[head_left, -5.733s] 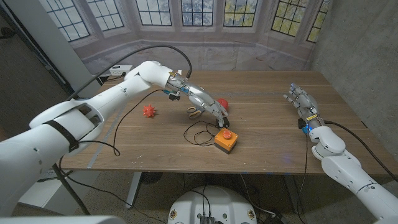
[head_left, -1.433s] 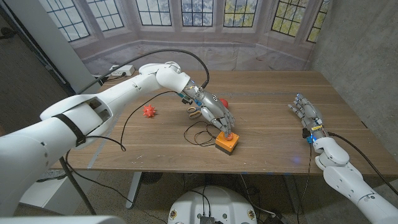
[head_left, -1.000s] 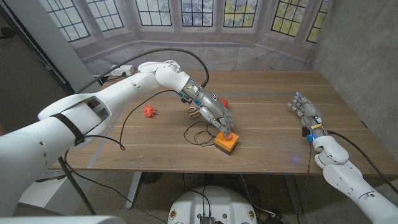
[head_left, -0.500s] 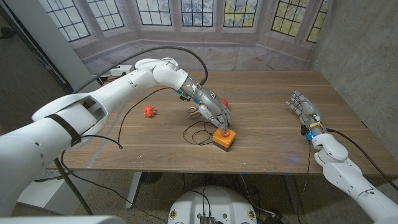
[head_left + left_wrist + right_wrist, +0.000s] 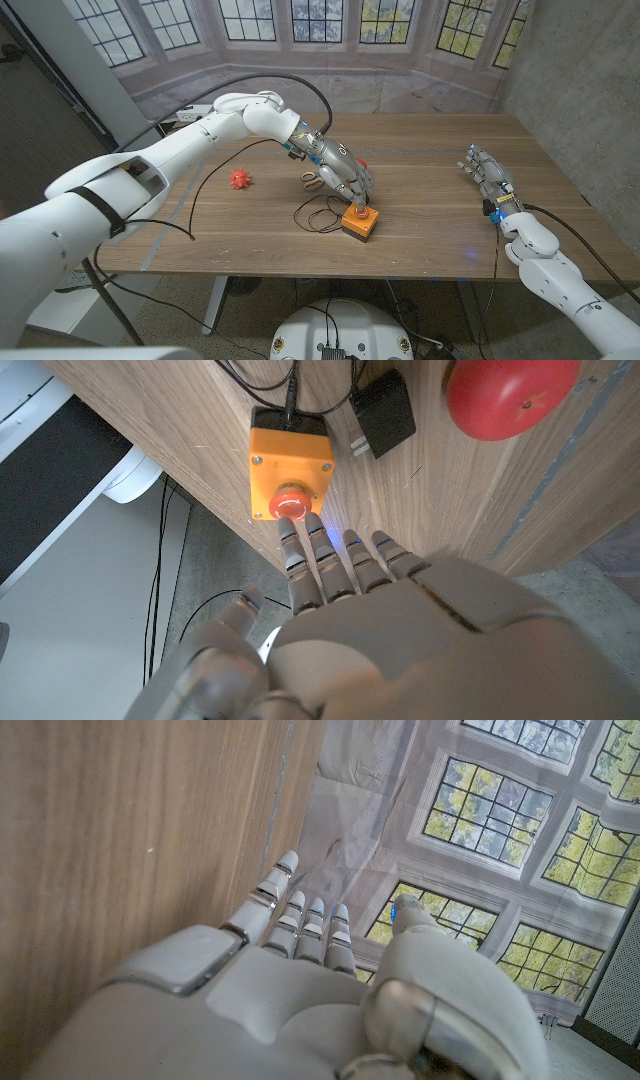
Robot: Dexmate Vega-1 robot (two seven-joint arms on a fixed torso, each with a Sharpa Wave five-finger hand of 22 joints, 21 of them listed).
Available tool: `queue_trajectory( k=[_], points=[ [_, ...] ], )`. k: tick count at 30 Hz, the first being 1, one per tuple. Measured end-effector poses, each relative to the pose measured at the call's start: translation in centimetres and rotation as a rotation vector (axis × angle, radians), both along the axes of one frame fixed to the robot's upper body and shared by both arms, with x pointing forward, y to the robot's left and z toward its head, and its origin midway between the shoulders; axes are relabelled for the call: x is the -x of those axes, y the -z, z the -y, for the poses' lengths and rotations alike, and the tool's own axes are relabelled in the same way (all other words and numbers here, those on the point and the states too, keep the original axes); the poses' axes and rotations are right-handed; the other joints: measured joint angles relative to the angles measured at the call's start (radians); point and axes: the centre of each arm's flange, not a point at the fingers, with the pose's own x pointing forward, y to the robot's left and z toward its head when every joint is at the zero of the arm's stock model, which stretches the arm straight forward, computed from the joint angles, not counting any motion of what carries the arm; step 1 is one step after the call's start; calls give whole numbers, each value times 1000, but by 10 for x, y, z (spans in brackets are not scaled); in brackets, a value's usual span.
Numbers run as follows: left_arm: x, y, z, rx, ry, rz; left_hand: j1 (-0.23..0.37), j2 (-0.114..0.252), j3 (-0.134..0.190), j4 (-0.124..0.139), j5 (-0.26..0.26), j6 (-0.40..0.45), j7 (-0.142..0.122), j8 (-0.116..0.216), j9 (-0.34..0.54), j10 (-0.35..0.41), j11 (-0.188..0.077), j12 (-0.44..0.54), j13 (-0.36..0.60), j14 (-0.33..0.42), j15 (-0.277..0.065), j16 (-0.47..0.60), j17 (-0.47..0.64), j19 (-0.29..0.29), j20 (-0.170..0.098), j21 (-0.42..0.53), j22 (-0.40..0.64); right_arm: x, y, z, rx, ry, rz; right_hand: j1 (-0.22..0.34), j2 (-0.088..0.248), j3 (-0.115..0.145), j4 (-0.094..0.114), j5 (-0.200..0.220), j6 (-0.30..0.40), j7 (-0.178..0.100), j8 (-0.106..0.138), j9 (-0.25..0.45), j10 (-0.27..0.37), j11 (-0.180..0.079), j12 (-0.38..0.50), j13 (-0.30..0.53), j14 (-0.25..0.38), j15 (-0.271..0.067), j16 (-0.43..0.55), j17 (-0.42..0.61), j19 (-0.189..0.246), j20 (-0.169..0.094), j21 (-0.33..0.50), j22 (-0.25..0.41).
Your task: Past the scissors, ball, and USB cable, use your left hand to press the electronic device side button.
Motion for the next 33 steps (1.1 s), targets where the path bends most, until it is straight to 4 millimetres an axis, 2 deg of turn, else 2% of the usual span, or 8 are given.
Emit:
queue_trajectory(
  k=[14, 33],
  points=[
    [2, -6, -4, 61, -16, 19, 0, 0, 3, -3, 0, 0, 0, -5, -2, 0, 0, -4, 0, 2, 2, 0, 0, 0, 0, 0, -2, -2, -2, -4, 8, -8, -3, 0, 0, 4, -4, 0, 0, 0, 0, 0, 0, 0, 0, 0, 0, 0, 0, 0, 0, 0, 0, 0],
    [3, -8, -21, 233, -71, 29, 4, -4, 3, -3, 0, -16, 5, -5, -2, -6, -5, -8, 0, 14, 0, 0, 0, 6, 2, 0, -2, -5, -8, -12, 27, -22, -7, 0, 0, 8, -8, 0, 0, 0, 0, 0, 0, 0, 0, 0, 0, 0, 0, 0, 0, 0, 0, 0]
  ],
)
